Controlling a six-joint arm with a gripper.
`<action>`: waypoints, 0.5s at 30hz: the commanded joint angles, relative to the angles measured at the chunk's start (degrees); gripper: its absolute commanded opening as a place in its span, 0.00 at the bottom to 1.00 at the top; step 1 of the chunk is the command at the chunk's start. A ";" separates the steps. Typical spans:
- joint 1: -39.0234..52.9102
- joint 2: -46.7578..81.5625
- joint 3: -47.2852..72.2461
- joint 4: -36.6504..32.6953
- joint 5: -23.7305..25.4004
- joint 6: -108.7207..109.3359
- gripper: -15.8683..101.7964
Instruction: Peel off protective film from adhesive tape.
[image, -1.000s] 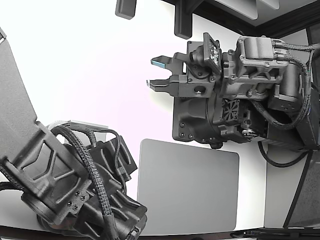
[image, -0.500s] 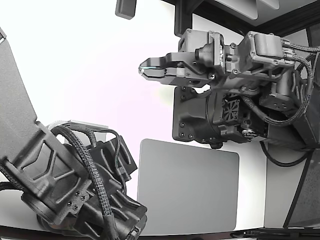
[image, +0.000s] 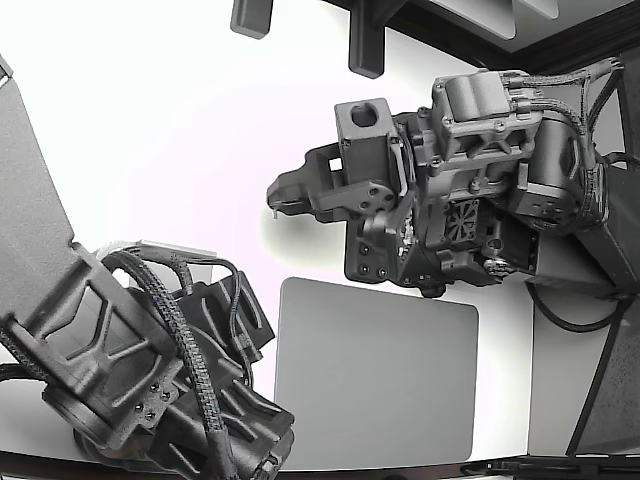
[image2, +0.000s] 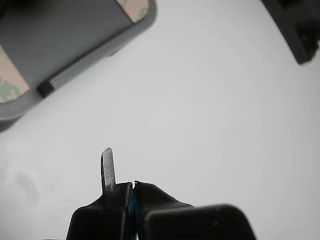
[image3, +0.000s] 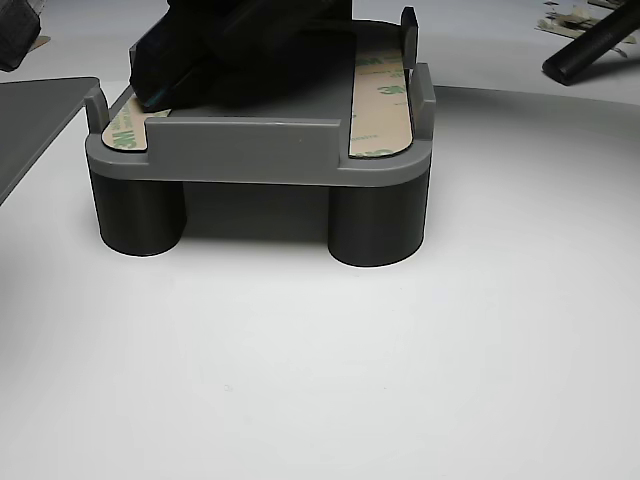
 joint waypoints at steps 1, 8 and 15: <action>-0.53 1.76 -1.32 1.58 1.58 -15.47 0.03; 4.48 -1.85 -1.76 1.85 8.00 -23.29 0.03; 15.56 -8.44 -1.41 -2.20 22.15 -23.73 0.03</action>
